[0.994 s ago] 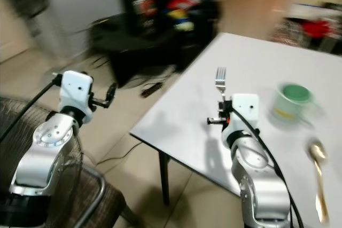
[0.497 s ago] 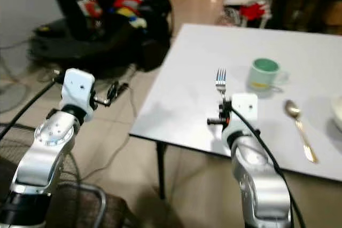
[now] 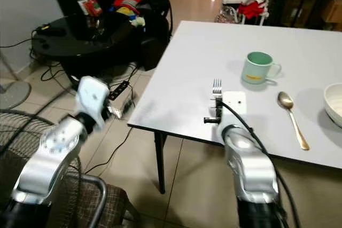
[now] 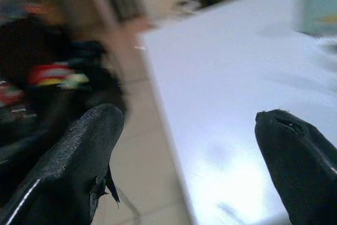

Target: Setting the table

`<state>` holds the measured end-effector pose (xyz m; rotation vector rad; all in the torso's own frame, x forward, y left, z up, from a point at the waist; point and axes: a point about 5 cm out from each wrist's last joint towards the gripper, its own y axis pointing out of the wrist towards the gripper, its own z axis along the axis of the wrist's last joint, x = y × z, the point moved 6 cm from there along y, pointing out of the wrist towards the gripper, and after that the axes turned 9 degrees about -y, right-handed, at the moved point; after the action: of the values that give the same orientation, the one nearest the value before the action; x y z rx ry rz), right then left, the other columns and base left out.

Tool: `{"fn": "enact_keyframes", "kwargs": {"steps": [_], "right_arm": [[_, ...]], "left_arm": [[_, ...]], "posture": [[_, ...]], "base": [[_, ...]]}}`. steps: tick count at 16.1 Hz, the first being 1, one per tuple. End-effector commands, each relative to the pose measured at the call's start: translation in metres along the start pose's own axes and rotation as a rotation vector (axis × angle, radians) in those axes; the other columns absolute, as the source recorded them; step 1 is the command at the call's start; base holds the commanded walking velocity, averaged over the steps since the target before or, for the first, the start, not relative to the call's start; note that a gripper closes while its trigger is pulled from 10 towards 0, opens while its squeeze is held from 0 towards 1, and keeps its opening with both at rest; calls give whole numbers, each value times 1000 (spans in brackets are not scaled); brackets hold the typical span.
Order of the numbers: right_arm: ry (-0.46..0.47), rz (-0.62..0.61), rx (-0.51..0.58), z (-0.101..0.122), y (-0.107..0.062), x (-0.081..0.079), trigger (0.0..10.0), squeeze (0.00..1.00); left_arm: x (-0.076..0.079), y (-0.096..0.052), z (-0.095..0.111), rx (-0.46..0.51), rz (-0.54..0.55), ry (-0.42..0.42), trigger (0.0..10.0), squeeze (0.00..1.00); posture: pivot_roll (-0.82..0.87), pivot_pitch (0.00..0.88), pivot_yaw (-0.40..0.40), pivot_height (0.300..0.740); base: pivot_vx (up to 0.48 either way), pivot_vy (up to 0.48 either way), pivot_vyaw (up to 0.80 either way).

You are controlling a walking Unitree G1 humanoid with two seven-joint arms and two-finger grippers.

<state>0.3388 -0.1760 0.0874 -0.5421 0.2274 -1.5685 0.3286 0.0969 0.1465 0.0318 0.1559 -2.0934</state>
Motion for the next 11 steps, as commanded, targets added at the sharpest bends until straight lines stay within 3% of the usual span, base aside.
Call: {"fn": "enact_keyframes", "kwargs": {"steps": [1, 2, 5, 11], "right_arm": [[20, -27, -5, -1, 4, 5, 10000, 0], [56, -27, -16, -2, 10, 5, 10000, 0], [54, -34, -54, -6, 25, 1, 10000, 0], [89, -67, -62, 7, 57, 1, 10000, 0]], "left_arm": [[9, 0, 2, -6, -57, -3, 10000, 0], [16, -2, 0, -18, -101, -8, 10000, 0], [26, -7, -6, -54, -166, -38, 10000, 0], [32, -14, -9, -96, -244, -28, 10000, 0]], "posture": [[37, 0, 85, 740], [42, 0, 83, 740], [53, 0, 77, 740], [62, 0, 92, 740]], "base": [[0, 0, 0], [0, 0, 0], [0, 0, 0], [0, 0, 0]]}}
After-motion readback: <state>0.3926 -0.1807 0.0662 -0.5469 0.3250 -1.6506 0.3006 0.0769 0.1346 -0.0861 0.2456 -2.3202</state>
